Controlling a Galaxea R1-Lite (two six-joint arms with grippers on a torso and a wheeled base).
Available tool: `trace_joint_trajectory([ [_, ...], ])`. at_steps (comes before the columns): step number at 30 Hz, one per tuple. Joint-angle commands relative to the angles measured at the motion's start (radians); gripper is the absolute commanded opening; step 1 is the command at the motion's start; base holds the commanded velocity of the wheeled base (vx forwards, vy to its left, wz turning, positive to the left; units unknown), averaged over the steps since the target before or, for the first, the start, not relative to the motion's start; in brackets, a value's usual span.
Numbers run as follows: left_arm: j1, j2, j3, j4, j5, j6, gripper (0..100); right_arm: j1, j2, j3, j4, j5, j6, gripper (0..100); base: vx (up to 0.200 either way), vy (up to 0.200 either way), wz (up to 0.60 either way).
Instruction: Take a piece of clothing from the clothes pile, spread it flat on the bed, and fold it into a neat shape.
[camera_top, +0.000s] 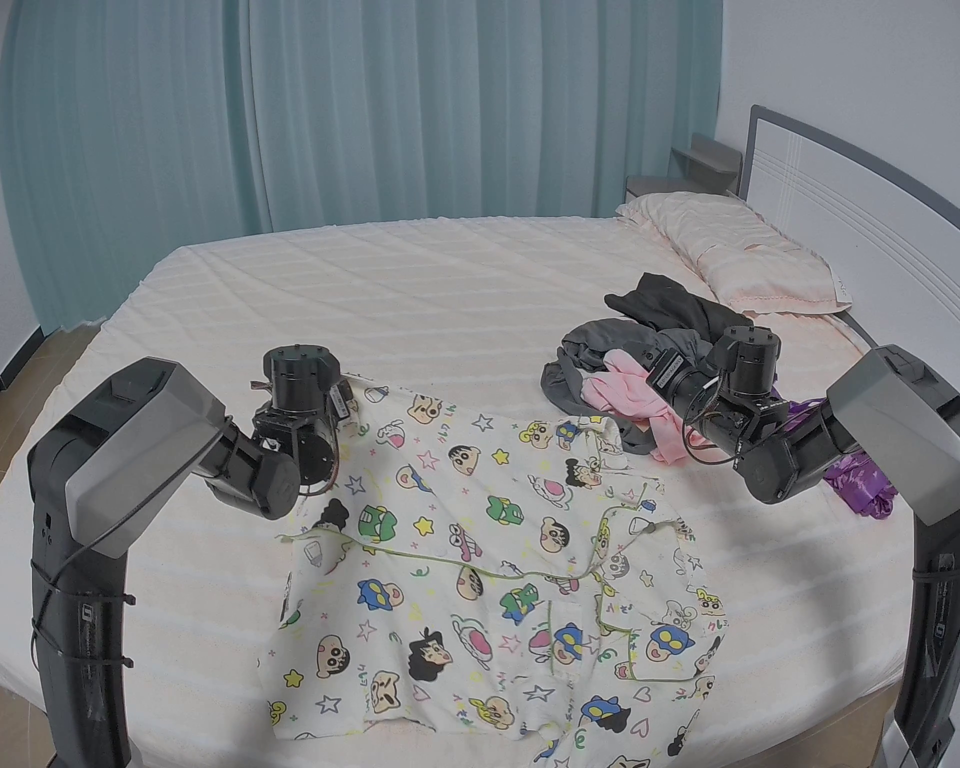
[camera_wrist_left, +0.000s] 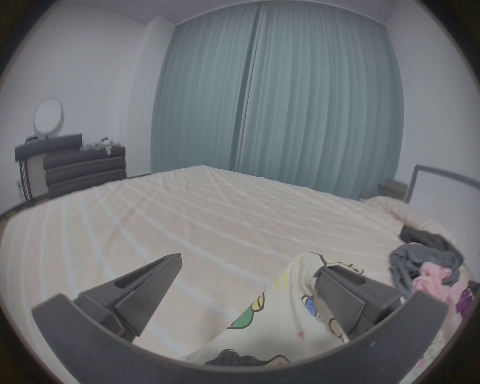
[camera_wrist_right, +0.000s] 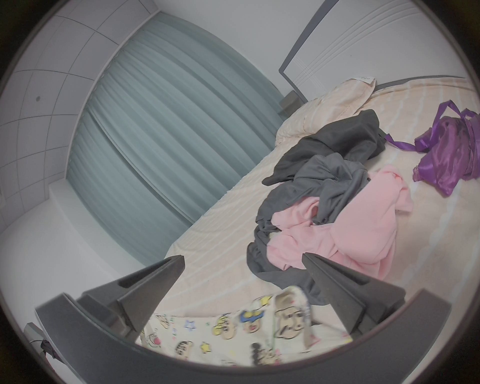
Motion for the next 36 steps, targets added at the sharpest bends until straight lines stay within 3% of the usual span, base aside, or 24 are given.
trace_joint_trajectory([
  [1, 0.065, 0.022, -0.056, 0.039, 0.001, 0.083, 100, -0.024, 0.040, -0.013, 0.005, -0.008, 0.001, 100, 0.000, 0.000, 0.00],
  [7, 0.088, 0.005, -0.055, 0.079, -0.016, 0.159, 100, -0.063, -0.032, 0.115, 0.045, 0.032, -0.047, 100, 0.000, 0.000, 0.00],
  [14, 0.088, -0.084, -0.053, 0.234, -0.142, 0.148, 100, -0.112, -0.141, 0.374, 0.024, 0.119, -0.082, 100, 0.000, 0.000, 0.00],
  [17, 0.088, -0.122, -0.055, 0.268, -0.200, 0.120, 100, -0.133, -0.180, 0.475, -0.001, 0.178, -0.087, 100, 0.000, 0.000, 0.00],
  [21, 0.095, -0.204, -0.066, 0.464, -0.350, 0.044, 100, -0.182, -0.206, 0.609, -0.042, 0.270, -0.154, 100, 0.000, 0.000, 0.00],
  [24, 0.112, -0.214, -0.158, 0.538, -0.407, -0.047, 100, -0.212, -0.202, 0.684, -0.096, 0.299, -0.186, 100, 0.000, 0.000, 0.00],
  [27, 0.147, -0.210, -0.222, 0.599, -0.422, -0.056, 100, -0.224, -0.203, 0.731, -0.123, 0.326, -0.202, 100, 0.000, 0.000, 0.00],
  [28, 0.164, -0.208, -0.282, 0.702, -0.469, -0.056, 100, -0.225, -0.205, 0.770, -0.143, 0.348, -0.214, 100, 0.000, 0.000, 0.00],
  [31, 0.181, -0.207, -0.366, 0.861, -0.565, -0.082, 100, -0.228, -0.202, 0.808, -0.180, 0.352, -0.219, 100, 0.000, 0.000, 0.00],
  [33, 0.186, -0.204, -0.408, 0.924, -0.611, -0.153, 100, -0.228, -0.194, 0.823, -0.196, 0.354, -0.219, 100, 0.000, 0.000, 0.00],
  [36, 0.195, -0.184, -0.422, 1.008, -0.659, -0.176, 100, -0.227, -0.188, 0.836, -0.196, 0.357, -0.219, 100, 0.000, 0.000, 0.00],
])
